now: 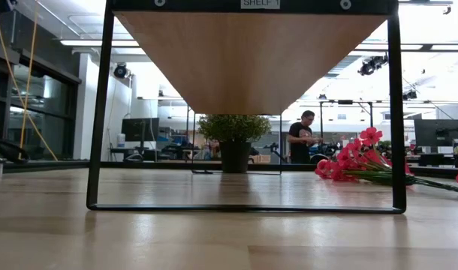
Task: Pick and place flowers into a vace then onto a shelf
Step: Put the red tulip into the left transparent vase
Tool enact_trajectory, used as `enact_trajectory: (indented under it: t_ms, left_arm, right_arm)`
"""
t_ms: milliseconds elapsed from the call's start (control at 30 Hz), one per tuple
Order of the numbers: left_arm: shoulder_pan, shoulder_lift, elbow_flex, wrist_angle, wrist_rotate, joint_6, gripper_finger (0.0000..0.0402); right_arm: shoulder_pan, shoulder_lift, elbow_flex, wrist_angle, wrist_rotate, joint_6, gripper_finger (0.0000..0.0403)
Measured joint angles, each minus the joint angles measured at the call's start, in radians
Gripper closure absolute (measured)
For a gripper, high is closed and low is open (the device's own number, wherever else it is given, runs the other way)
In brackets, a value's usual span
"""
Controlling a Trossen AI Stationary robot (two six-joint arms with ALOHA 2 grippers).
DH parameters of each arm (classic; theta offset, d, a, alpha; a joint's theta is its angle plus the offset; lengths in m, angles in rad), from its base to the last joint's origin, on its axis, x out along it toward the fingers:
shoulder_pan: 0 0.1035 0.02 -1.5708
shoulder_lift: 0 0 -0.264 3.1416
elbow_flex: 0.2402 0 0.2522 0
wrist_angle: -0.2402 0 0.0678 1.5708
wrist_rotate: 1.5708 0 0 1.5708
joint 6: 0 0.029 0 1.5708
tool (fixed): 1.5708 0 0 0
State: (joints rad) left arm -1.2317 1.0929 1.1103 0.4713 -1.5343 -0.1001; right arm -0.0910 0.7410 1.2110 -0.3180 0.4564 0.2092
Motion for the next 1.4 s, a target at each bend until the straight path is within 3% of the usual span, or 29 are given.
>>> enact_trajectory:
  t_ms: [300, 800, 1400]
  left_arm:
    - [-0.075, 0.066, 0.036, 0.003, -0.040, 0.014, 0.0372]
    - [-0.098, 0.198, 0.103, -0.002, -0.038, 0.334, 0.0372]
    - [-0.098, 0.277, 0.103, -0.055, -0.036, 0.321, 0.0372]
  right_arm:
    - [0.000, 0.000, 0.000, 0.000, 0.000, 0.000, 0.0141]
    - [0.000, 0.000, 0.000, -0.018, 0.000, 0.056, 0.0141]
    - [0.000, 0.000, 0.000, -0.015, 0.000, 0.082, 0.0141]
